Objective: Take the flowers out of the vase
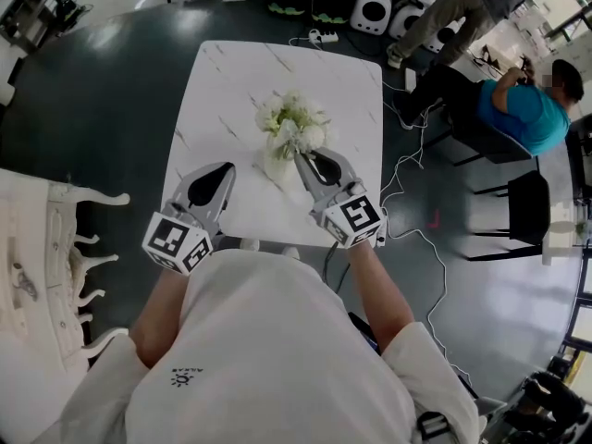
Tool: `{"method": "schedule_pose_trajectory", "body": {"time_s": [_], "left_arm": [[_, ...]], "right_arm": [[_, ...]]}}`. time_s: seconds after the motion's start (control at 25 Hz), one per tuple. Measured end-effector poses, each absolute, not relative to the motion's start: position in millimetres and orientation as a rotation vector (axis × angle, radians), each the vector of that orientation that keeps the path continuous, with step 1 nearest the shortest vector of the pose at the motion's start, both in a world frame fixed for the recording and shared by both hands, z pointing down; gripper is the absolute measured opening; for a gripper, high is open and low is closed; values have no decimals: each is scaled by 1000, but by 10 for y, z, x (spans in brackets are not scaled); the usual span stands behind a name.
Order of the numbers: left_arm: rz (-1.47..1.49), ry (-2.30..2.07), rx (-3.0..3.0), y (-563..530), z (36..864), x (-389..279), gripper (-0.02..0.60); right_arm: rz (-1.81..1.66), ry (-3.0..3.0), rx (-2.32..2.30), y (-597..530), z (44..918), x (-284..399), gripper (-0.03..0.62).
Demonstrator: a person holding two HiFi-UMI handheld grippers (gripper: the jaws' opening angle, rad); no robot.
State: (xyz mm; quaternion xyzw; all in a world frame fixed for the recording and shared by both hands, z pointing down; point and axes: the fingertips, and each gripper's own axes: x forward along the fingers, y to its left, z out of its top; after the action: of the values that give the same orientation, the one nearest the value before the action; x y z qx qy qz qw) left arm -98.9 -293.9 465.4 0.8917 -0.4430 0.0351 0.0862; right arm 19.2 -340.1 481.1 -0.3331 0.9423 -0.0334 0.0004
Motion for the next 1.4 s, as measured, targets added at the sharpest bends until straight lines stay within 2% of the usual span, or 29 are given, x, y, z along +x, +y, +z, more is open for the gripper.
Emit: {"method": "schedule_pose_trajectory", "body": {"time_s": [1.4], "left_arm": [[6,-1260,2714,-3138,4503,-1013,-11]], "right_arm": [[94,2894,-1115,-3476,4126,146,25]]}}
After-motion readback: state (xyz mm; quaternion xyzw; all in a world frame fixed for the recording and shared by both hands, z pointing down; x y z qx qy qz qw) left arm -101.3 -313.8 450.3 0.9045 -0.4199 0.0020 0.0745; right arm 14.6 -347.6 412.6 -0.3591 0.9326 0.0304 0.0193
